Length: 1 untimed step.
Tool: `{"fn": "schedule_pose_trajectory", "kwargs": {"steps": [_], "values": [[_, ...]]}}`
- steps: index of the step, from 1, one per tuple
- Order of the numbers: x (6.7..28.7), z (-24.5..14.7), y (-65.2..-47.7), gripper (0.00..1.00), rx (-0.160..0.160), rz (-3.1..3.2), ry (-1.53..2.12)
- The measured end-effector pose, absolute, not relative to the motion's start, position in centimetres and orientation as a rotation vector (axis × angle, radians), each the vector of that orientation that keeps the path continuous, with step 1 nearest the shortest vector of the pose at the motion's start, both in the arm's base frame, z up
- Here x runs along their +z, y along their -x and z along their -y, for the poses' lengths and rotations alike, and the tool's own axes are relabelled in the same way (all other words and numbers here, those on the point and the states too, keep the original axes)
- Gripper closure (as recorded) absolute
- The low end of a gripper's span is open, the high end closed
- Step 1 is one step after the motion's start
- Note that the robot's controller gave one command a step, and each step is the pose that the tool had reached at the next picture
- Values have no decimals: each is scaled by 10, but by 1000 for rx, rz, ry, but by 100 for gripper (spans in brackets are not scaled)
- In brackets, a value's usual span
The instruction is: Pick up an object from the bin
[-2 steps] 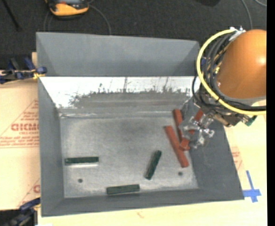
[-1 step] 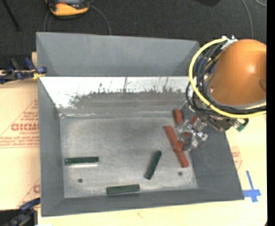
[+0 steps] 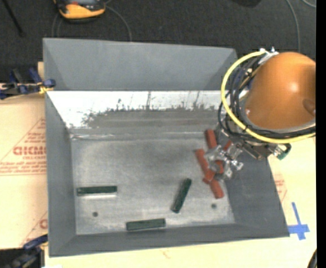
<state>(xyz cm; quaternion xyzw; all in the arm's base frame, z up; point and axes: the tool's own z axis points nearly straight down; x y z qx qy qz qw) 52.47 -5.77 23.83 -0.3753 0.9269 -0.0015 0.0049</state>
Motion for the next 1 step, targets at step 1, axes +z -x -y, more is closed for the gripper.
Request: {"fn": "schedule_pose_trajectory", "kwargs": {"steps": [1], "values": [[203,59,-522,100,3,-2893,1226]]}}
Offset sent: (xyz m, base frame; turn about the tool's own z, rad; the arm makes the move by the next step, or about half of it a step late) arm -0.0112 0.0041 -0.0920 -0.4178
